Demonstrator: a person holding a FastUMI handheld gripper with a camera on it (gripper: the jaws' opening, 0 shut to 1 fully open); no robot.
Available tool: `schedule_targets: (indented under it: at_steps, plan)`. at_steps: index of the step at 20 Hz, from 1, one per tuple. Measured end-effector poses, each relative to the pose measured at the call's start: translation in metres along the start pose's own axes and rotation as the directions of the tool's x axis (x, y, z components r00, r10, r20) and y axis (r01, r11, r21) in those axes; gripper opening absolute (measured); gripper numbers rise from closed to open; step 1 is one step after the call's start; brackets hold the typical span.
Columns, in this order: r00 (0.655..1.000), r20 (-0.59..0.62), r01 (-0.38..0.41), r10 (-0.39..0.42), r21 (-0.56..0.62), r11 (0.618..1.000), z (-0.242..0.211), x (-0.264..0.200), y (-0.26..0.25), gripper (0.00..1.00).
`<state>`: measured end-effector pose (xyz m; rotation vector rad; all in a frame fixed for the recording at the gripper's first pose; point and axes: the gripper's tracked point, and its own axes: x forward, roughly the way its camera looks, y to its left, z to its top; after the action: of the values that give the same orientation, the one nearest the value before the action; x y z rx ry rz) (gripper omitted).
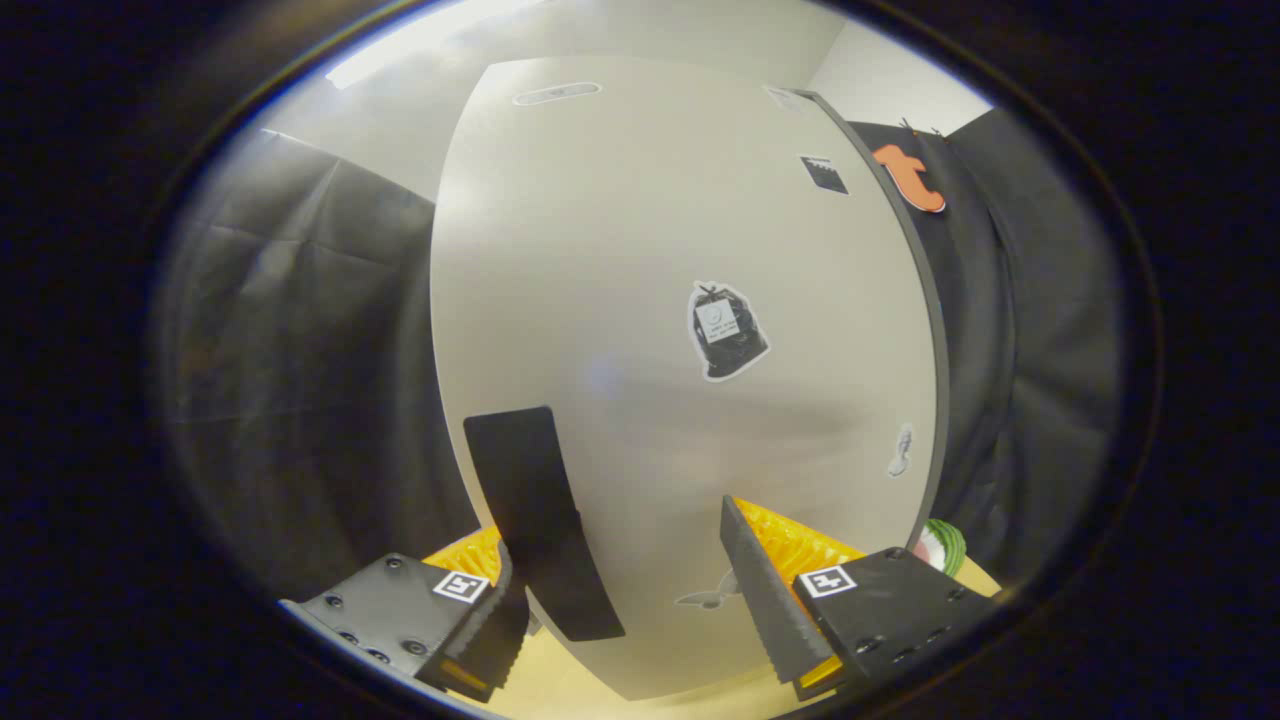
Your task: Open the shoe cabinet door, grab the shoes and put them into the shoe cabinet, then close the shoe cabinet door.
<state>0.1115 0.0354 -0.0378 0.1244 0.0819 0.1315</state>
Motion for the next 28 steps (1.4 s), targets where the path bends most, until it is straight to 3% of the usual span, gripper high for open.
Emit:
schedule_targets:
  at_steps: [4, 16, 28]
  plan:
    - [0.999, 0.032, 0.035, -0.035, -0.02, 0.999, 0.002, 0.025, 0.007, 0.97]
    - [0.979, 0.081, 0.193, -0.189, -0.051, 0.98, 0.003, 0.044, 0.002, 0.97]
    - [0.967, 0.101, 0.241, -0.234, -0.071, 0.968, 0.003, 0.051, 0.004, 0.97]
